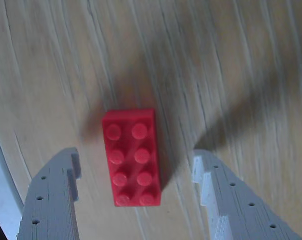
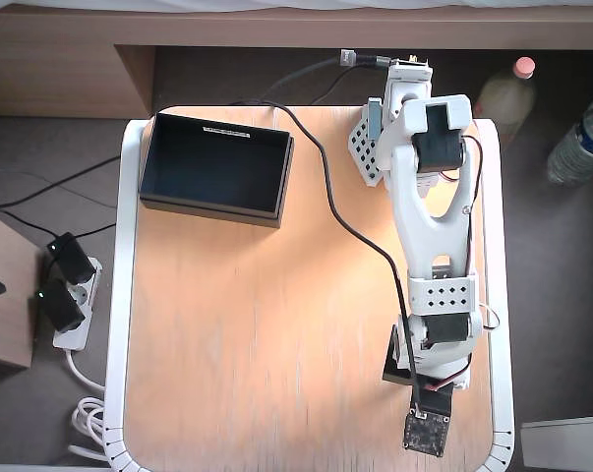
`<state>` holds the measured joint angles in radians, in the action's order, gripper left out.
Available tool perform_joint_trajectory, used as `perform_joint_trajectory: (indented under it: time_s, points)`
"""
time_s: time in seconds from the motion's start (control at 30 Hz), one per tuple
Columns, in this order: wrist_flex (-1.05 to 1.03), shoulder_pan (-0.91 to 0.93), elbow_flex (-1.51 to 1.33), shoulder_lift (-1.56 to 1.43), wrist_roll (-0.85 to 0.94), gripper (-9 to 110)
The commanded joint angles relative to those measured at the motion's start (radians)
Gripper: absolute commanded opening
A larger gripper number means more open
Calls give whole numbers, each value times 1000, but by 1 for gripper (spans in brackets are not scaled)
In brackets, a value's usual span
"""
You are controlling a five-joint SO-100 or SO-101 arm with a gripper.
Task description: Grasp a lego block and put it in the bin.
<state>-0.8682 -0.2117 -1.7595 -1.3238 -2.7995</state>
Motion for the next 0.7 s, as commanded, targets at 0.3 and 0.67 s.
perform_joint_trajectory:
  time_s: [0.3,0.67]
  points:
    - [23,-25,123,-11,35,12]
    - [11,-23,121,-12,97,0]
